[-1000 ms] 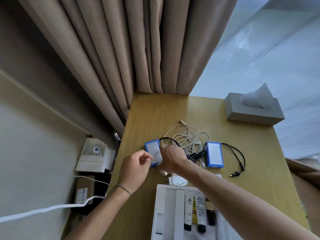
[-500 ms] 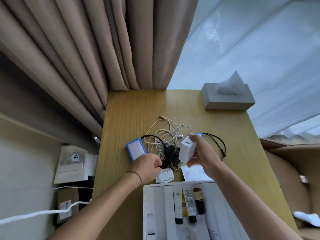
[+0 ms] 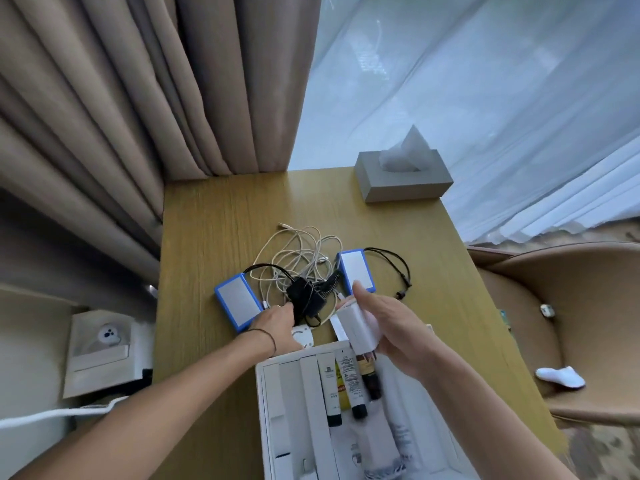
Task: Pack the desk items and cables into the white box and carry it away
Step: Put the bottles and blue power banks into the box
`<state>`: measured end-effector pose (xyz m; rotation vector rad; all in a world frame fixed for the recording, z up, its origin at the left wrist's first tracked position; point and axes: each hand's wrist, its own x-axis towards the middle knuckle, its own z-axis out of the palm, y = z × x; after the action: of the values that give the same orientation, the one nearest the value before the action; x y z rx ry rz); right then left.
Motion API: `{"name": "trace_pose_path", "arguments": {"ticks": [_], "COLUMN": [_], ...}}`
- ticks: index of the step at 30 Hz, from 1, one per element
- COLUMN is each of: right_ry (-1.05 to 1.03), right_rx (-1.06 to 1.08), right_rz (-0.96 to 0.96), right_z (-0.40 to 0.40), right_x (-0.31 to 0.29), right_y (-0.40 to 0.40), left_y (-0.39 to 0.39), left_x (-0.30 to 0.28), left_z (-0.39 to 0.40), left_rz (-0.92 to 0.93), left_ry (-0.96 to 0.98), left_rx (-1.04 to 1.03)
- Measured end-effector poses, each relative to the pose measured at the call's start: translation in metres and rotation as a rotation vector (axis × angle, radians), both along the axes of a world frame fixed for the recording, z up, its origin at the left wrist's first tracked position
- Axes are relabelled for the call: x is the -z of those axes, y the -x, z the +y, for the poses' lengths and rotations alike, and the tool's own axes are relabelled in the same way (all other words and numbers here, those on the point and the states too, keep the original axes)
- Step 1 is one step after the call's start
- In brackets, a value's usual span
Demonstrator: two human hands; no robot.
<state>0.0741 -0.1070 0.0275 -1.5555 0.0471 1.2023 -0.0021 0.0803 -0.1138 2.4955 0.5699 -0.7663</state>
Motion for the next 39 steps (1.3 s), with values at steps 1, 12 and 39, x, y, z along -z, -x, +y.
{"name": "trace_pose_path", "arguments": {"ticks": [1, 12, 39], "right_ry": [-0.025, 0.095, -0.275], "right_rx": [-0.049, -0.588, -1.779], "right_rz": [-0.003, -0.358, -1.664], "right_z": [-0.003, -0.012, 0.000], "right_x": [-0.001, 0.002, 0.091], "right_y": [0.001, 0.031, 0.100], "left_y": [0.002, 0.032, 0.146], "left_x": [0.000, -0.057, -0.119], "left_z": [0.001, 0.013, -0.042], "left_rz": [-0.002, -0.240, -0.437], "left_ry": [0.007, 0.252, 0.447], "left_rx": [-0.020, -0.476, -0.947]}}
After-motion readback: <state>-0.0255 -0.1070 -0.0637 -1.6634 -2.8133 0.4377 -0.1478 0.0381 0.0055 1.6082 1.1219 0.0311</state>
